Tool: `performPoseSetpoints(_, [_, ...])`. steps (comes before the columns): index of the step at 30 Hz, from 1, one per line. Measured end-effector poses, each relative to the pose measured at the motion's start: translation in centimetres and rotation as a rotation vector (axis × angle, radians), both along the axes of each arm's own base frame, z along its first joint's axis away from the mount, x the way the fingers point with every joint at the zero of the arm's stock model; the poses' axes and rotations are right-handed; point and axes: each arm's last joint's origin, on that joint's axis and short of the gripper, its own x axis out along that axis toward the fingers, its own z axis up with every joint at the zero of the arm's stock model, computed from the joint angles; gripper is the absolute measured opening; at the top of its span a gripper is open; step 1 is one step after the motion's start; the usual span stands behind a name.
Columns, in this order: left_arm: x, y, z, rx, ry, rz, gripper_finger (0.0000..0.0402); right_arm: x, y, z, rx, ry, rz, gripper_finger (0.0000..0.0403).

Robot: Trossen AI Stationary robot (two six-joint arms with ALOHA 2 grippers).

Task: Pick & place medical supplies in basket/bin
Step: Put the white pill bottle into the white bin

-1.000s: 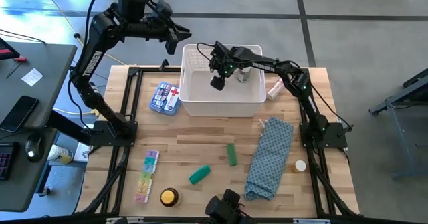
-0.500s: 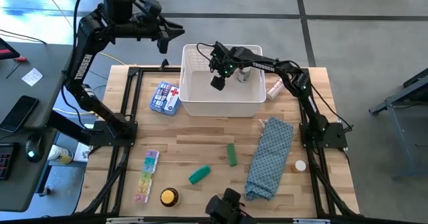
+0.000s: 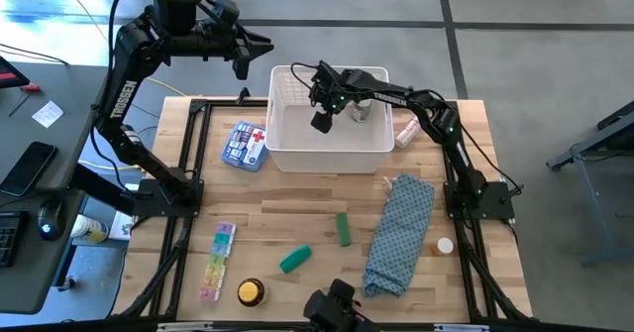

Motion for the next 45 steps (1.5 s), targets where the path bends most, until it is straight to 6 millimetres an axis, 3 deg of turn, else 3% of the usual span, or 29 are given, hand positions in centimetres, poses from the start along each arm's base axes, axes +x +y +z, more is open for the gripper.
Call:
performPoseSetpoints(17, [0.1, 0.1, 0.4, -0.025, -0.051, 0.014, 0.0129, -0.1, -0.2, 0.0, 0.0, 0.0, -0.001, 0.0264])
performPoseSetpoints(36, [-0.1, 0.0, -0.4, -0.018, 0.041, 0.024, 0.0129, 0.4, -0.5, 0.3, -0.075, -0.042, 0.051, 0.0264])
performPoseSetpoints(45, [-0.2, 0.0, -0.7, 0.006, 0.085, 0.014, 0.0129, 0.3, -0.2, -1.2, -0.088, 0.027, 0.01, 0.0264])
